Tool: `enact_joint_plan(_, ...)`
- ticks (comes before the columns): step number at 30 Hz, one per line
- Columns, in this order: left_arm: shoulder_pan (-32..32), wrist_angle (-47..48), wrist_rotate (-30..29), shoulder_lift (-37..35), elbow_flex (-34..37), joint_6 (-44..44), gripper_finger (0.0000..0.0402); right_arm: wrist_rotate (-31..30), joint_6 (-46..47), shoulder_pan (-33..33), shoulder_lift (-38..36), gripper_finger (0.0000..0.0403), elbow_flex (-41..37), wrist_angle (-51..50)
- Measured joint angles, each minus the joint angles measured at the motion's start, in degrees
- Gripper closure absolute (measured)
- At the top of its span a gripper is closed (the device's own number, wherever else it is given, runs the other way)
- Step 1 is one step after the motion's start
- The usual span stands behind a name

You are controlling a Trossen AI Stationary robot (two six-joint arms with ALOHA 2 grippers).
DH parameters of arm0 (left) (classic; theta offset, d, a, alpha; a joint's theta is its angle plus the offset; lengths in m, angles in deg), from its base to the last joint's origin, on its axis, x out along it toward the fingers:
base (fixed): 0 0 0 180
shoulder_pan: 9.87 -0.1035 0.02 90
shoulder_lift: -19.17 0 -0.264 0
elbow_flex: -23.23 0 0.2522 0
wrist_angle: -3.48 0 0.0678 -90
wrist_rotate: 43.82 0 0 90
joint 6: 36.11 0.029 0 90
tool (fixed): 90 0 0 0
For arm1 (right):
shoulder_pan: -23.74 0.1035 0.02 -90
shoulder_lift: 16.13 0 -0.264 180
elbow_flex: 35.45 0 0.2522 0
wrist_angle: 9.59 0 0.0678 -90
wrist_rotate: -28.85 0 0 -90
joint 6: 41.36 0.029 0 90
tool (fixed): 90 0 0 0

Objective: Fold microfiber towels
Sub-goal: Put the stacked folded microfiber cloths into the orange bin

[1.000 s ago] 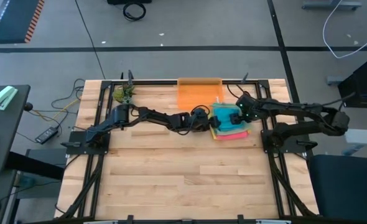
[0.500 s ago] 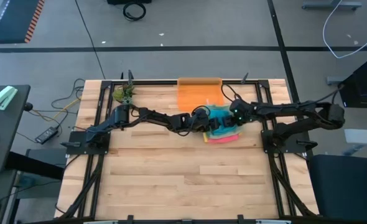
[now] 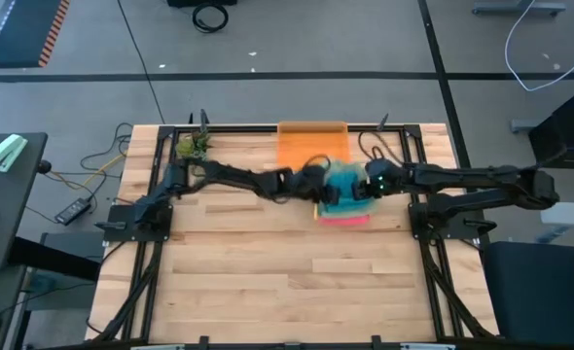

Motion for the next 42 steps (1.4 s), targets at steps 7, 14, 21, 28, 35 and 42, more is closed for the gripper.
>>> enact_joint_plan(7,-4.30,2.32,-0.15,-8.91,-0.21,5.40,0.0337,-10.28,-0.88,2.31,-3.36,0.0327,10.58,-2.97)
enact_joint_plan(14,-11.49,9.53,-0.68,-13.55,-0.41,8.15,0.0337,-11.38,-11.67,-5.80,8.64,0.0327,25.07,-1.95)
enact_joint_plan(21,-20.83,16.33,2.81,-12.88,0.89,13.47,0.0337,-7.40,-21.94,-14.83,30.38,0.0327,38.98,-1.97)
enact_joint_plan(28,-25.51,14.56,8.03,-6.88,1.78,12.76,0.0337,-5.02,-22.81,-18.05,41.47,0.0327,44.46,-3.13)
enact_joint_plan(35,-25.50,14.08,9.03,-5.25,1.73,10.50,0.0337,-5.26,-23.02,-18.38,42.59,0.0329,44.43,-3.05)
enact_joint_plan(42,-25.58,14.19,9.27,-5.99,1.71,9.81,0.0257,-4.76,-22.39,-18.43,41.74,0.0330,44.41,-2.86)
